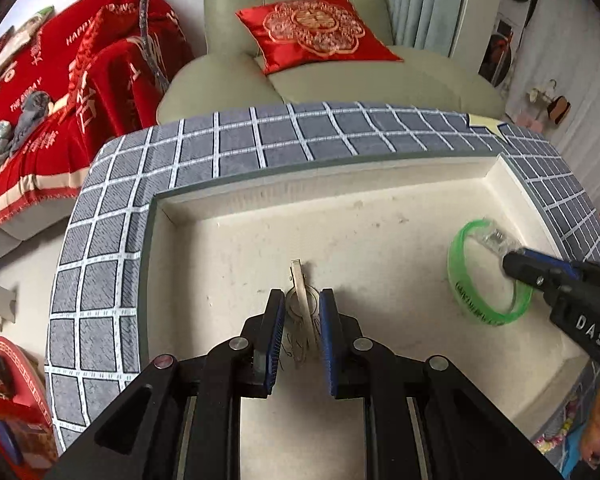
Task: Organize jewelry
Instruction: 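Carry both items into the white tray and open both grippers, then grasp the yellow beaded cord keychain with the left gripper while the right grasps the silver heart pendant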
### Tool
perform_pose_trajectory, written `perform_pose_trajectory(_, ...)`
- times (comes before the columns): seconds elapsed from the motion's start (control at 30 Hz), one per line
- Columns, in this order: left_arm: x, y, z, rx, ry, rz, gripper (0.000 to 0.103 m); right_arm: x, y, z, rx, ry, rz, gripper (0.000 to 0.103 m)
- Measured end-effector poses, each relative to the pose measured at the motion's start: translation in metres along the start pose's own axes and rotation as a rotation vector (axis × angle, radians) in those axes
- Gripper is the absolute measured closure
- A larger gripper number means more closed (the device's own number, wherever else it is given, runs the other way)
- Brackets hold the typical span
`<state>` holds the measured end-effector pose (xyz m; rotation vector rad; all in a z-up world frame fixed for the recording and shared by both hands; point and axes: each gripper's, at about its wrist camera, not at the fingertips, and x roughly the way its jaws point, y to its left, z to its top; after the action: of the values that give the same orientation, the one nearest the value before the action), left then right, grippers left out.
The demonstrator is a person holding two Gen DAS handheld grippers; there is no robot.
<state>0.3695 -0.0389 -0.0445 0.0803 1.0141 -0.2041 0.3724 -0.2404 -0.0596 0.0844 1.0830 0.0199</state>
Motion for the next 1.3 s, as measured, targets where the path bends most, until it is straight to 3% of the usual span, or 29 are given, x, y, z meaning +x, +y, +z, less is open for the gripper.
perform_pose_trajectory(0.23,-0.001,-0.009,-0.003,0.047,-0.020,0.042,0.069,0.000,0.002,-0.002,0.000,-0.003,-0.012,0.089)
perform_pose_trajectory(0.3,-0.001,-0.009,-0.003,0.042,-0.025,0.048,0.069,0.000,0.002,-0.002,0.004,0.000,0.002,0.079)
perform_pose_trajectory(0.37,-0.001,-0.009,-0.003,0.032,-0.022,0.051,0.069,-0.007,0.001,-0.003,0.014,-0.018,0.019,0.047)
perform_pose_trajectory(0.4,-0.001,-0.009,-0.003,0.031,-0.021,0.050,0.069,-0.012,0.001,-0.003,0.020,-0.032,0.026,0.044)
perform_pose_trajectory(0.7,0.000,-0.004,-0.004,0.012,-0.022,0.032,0.069,-0.078,-0.008,-0.022,0.086,-0.128,0.147,0.044)
perform_pose_trajectory(0.77,-0.001,-0.003,-0.005,0.009,-0.019,0.048,0.043,-0.090,-0.011,-0.030,0.096,-0.144,0.157,0.044)
perform_pose_trajectory(0.8,-0.002,-0.002,-0.004,-0.003,-0.014,0.047,0.017,-0.095,-0.013,-0.035,0.106,-0.149,0.167,0.044)
perform_pose_trajectory(0.83,-0.007,0.000,-0.004,-0.016,-0.039,0.042,0.011,-0.101,-0.017,-0.040,0.120,-0.154,0.178,0.044)
perform_pose_trajectory(0.87,-0.012,-0.001,-0.004,-0.013,-0.069,0.044,0.011,-0.106,-0.020,-0.045,0.132,-0.158,0.186,0.044)
perform_pose_trajectory(1.03,-0.018,-0.003,-0.007,0.011,-0.076,0.073,0.011,-0.121,-0.031,-0.071,0.157,-0.157,0.189,0.040)
perform_pose_trajectory(1.13,-0.031,-0.002,-0.016,-0.001,-0.103,0.074,0.011,-0.125,-0.038,-0.086,0.179,-0.149,0.202,0.019)
perform_pose_trajectory(1.3,-0.062,0.000,-0.035,0.015,-0.144,0.049,0.011,-0.133,-0.045,-0.112,0.183,-0.148,0.207,0.019)
